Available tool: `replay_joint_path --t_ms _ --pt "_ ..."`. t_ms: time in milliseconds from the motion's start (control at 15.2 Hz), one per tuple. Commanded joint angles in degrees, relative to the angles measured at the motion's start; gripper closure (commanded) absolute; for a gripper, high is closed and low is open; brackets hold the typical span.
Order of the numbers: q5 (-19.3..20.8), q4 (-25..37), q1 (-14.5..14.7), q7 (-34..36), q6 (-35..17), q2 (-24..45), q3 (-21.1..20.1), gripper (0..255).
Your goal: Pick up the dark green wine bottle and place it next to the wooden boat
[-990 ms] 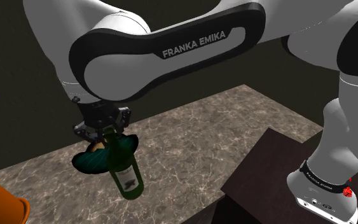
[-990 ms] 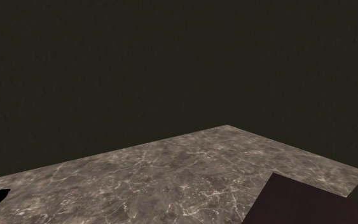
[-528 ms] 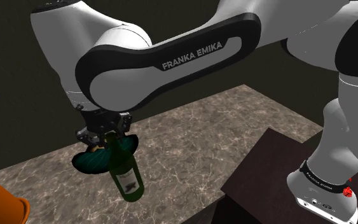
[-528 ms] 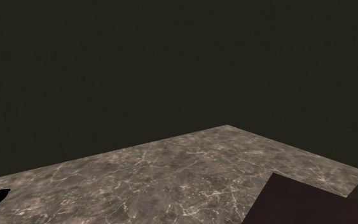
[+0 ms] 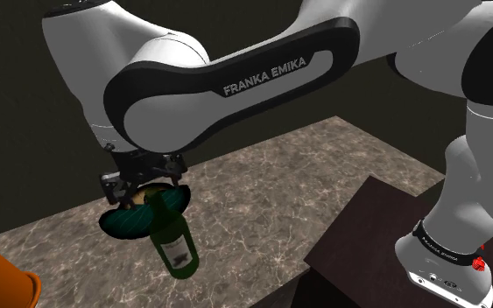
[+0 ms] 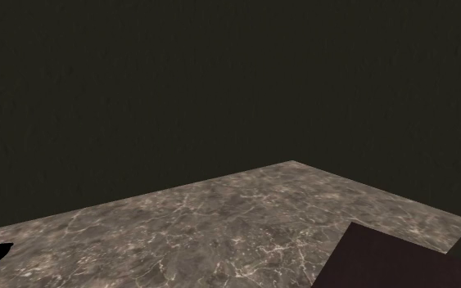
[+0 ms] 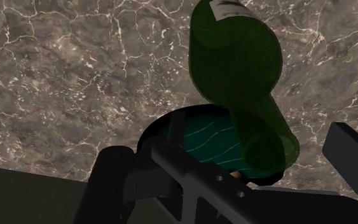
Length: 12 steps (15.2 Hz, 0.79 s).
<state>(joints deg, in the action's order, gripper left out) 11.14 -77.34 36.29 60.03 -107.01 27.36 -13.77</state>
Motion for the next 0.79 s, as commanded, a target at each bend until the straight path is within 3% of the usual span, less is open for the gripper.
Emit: replay_joint_path --t_ms 0,264,726 --pt "0.00 0.00 0.01 0.01 -0.01 0.01 0.00 0" --pt "-0.25 6.62 0.69 -0.42 7.00 -0.42 -0.25 0" --pt "-0.25 6.62 0.69 -0.42 7.00 -0.42 -0.24 0"
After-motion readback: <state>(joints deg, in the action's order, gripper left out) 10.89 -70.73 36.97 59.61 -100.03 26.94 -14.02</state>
